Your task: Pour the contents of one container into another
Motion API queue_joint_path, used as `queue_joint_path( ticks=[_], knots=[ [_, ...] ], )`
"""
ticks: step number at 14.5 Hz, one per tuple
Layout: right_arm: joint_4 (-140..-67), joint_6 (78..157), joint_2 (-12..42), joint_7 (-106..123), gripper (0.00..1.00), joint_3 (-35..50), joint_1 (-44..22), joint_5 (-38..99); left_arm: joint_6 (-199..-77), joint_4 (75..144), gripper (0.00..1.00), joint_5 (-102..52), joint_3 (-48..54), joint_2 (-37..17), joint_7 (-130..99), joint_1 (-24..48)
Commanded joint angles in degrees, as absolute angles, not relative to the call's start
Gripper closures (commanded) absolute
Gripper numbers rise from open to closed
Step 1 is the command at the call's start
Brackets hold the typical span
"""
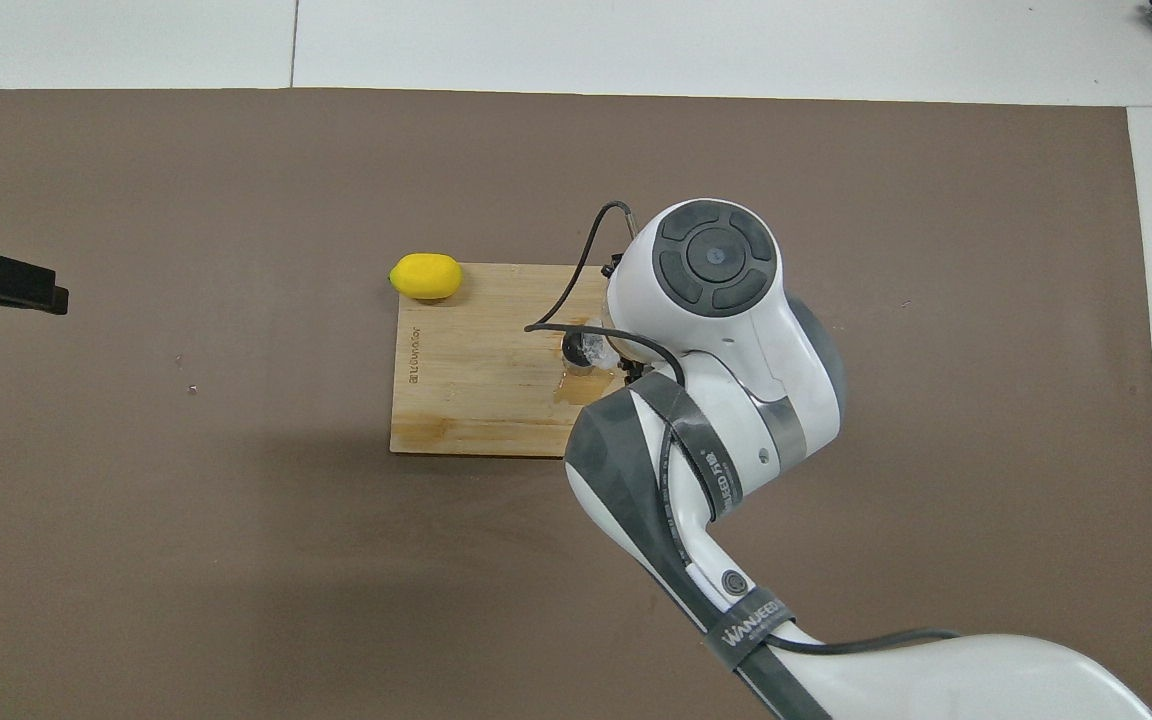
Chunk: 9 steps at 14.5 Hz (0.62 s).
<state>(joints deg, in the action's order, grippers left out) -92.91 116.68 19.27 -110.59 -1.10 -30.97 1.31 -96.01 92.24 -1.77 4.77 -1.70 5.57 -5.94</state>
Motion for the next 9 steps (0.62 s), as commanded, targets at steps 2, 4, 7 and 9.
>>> queue_joint_path(
  ticks=[2, 4, 7, 9],
  knots=[
    [-92.81, 116.19, 19.25, -109.60, 1.00, -0.79, -30.85, -0.61, -92.90, 88.68, 0.00, 0.09, -6.63, -3.87, 4.48, 5.93],
    [-92.64, 116.19, 19.25, -109.60, 1.00, -0.70, -30.94, -0.79, -91.68, 88.68, 0.00, -0.17, -15.52, -3.60, 4.39, 14.03],
    [-92.55, 116.19, 19.25, -109.43, 1.00, -0.70, -31.73, -0.88, -90.36, 88.86, 0.00, -0.18, -16.44, -2.90, 3.52, 14.42],
    [-92.64, 116.19, 19.25, -108.55, 1.00, -0.79, -31.82, -0.88, -89.21, 89.21, 0.00, -0.18, -15.91, -2.20, 0.89, 14.50]
  ],
)
